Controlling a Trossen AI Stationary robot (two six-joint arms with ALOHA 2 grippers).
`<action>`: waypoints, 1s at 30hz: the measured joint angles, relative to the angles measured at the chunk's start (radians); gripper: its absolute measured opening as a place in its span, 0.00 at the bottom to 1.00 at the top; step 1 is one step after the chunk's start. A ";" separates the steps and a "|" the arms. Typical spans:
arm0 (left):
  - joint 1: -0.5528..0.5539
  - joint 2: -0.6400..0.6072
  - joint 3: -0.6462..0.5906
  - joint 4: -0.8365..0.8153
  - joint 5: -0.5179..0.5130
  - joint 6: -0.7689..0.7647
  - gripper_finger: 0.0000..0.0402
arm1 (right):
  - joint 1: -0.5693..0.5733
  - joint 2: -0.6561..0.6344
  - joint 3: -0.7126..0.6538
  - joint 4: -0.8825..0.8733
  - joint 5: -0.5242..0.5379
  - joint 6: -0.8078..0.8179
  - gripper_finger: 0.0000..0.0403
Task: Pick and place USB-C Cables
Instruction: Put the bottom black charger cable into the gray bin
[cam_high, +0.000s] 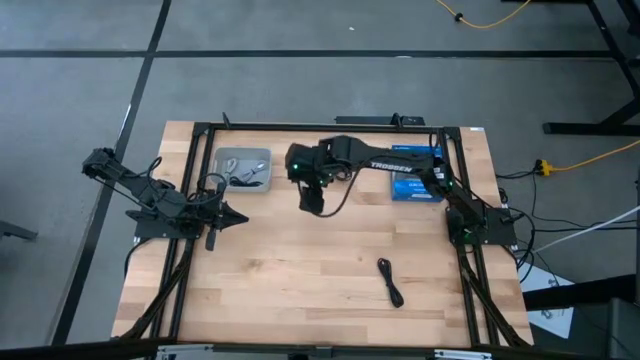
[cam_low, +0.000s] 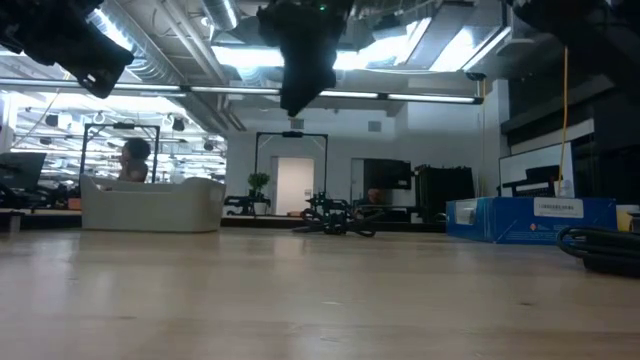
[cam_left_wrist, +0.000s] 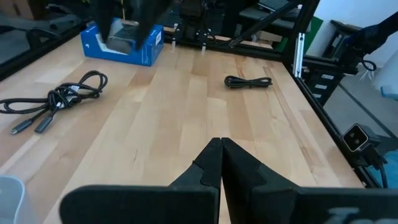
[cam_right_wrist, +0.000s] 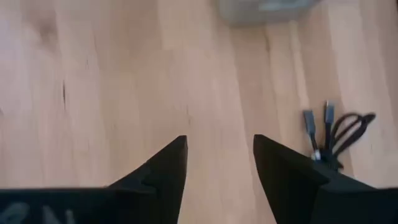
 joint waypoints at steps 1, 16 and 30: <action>0.000 0.000 0.000 0.001 0.000 0.000 0.00 | 0.006 0.000 0.000 -0.023 -0.001 0.006 0.47; 0.000 0.000 0.000 0.000 0.001 0.011 0.00 | 0.061 0.000 -0.106 -0.123 0.000 0.011 0.47; 0.000 0.000 0.000 0.003 0.005 0.011 0.00 | 0.060 -0.032 -0.106 -0.216 0.001 -0.007 0.47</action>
